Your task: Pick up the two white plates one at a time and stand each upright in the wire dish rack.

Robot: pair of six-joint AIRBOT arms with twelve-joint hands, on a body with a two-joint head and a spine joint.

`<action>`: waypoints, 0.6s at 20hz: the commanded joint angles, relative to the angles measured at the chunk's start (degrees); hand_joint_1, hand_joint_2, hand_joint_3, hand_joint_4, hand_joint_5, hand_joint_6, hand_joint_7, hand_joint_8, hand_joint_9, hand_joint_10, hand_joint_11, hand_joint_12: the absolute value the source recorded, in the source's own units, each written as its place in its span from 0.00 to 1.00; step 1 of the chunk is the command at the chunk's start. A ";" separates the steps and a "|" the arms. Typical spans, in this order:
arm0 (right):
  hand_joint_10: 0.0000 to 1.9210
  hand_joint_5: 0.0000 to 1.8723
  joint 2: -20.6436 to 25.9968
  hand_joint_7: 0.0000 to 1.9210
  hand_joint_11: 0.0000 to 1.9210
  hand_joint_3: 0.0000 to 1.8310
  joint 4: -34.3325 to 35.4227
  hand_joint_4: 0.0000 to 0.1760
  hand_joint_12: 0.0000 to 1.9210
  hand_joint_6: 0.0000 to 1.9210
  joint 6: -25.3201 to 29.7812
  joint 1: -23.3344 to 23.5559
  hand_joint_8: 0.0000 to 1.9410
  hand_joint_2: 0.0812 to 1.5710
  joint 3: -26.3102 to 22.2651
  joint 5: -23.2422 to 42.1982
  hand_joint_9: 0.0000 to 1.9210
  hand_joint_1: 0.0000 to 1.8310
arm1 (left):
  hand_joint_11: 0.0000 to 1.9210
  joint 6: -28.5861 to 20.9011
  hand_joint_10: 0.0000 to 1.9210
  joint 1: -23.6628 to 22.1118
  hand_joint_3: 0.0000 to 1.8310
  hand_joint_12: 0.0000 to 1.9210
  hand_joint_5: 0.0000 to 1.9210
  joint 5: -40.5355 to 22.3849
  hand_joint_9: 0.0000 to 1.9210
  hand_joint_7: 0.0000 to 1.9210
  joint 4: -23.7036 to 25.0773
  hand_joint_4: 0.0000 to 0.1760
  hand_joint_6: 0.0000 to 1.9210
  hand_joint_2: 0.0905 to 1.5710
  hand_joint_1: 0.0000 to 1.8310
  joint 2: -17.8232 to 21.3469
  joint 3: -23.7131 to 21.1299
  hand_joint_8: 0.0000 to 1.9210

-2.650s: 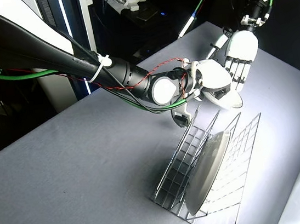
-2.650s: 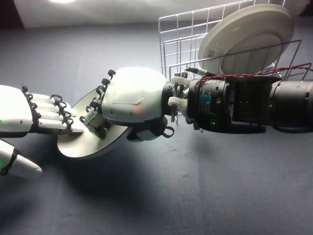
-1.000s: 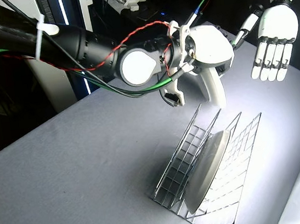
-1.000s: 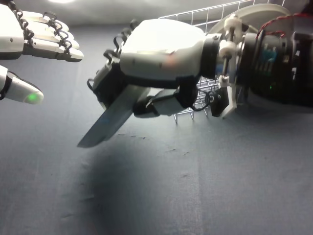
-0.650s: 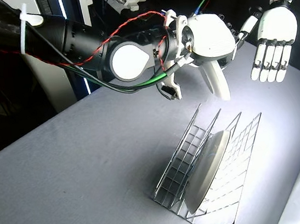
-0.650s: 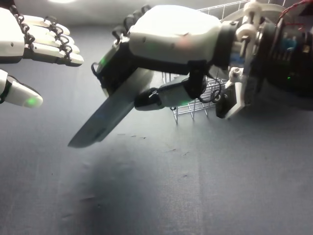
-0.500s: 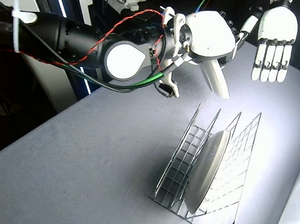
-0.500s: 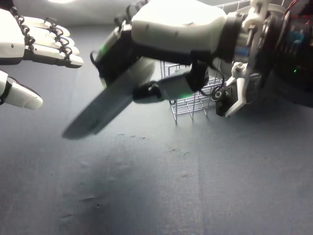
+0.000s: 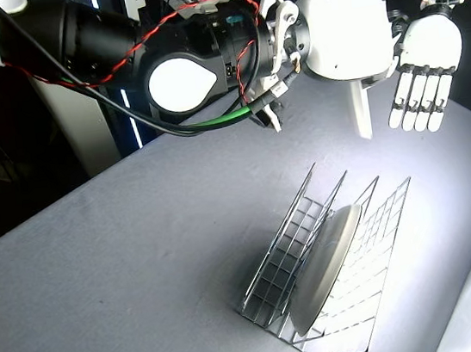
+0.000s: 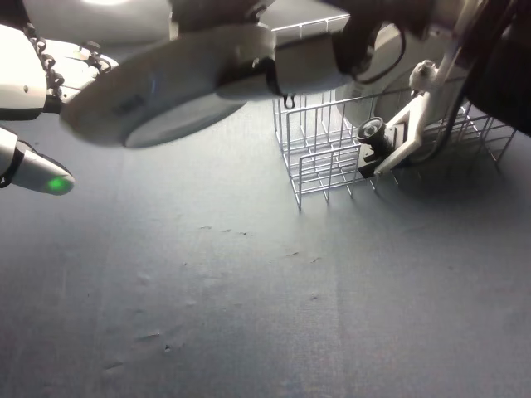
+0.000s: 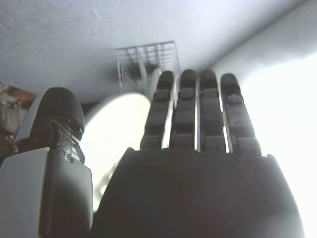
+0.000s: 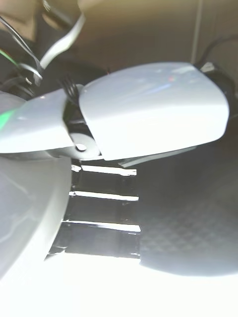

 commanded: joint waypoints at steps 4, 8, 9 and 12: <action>0.55 0.50 1.57 0.50 0.51 0.00 8.38 0.00 0.58 0.50 0.99 2.52 0.47 0.68 -1.19 5.07 0.55 0.76 | 0.00 -0.02 0.00 0.01 0.00 0.09 0.09 -0.63 0.05 0.07 -4.42 0.00 0.00 0.78 0.00 0.37 -0.20 0.00; 0.52 0.48 3.24 0.47 0.48 0.00 9.76 0.00 0.77 0.49 0.99 2.13 0.49 0.68 -2.66 2.85 0.53 0.81 | 0.00 -0.02 0.00 0.46 0.00 0.11 0.09 -0.67 0.06 0.08 -4.41 0.00 0.00 0.78 0.00 0.38 -0.31 0.00; 0.53 0.47 3.97 0.46 0.48 0.00 9.93 0.00 0.77 0.51 0.91 1.86 0.50 0.68 -3.56 2.48 0.52 0.81 | 0.00 -0.02 0.00 0.52 0.00 0.12 0.10 -0.76 0.06 0.08 -4.41 0.00 0.00 0.78 0.00 0.38 -0.34 0.00; 0.56 0.49 6.23 0.51 0.50 0.00 11.42 0.00 0.60 0.53 1.03 1.38 0.46 0.68 -5.93 1.55 0.54 0.76 | 0.00 -0.02 0.00 0.52 0.00 0.11 0.09 -0.81 0.06 0.08 -4.42 0.00 0.00 0.77 0.00 0.38 -0.45 0.00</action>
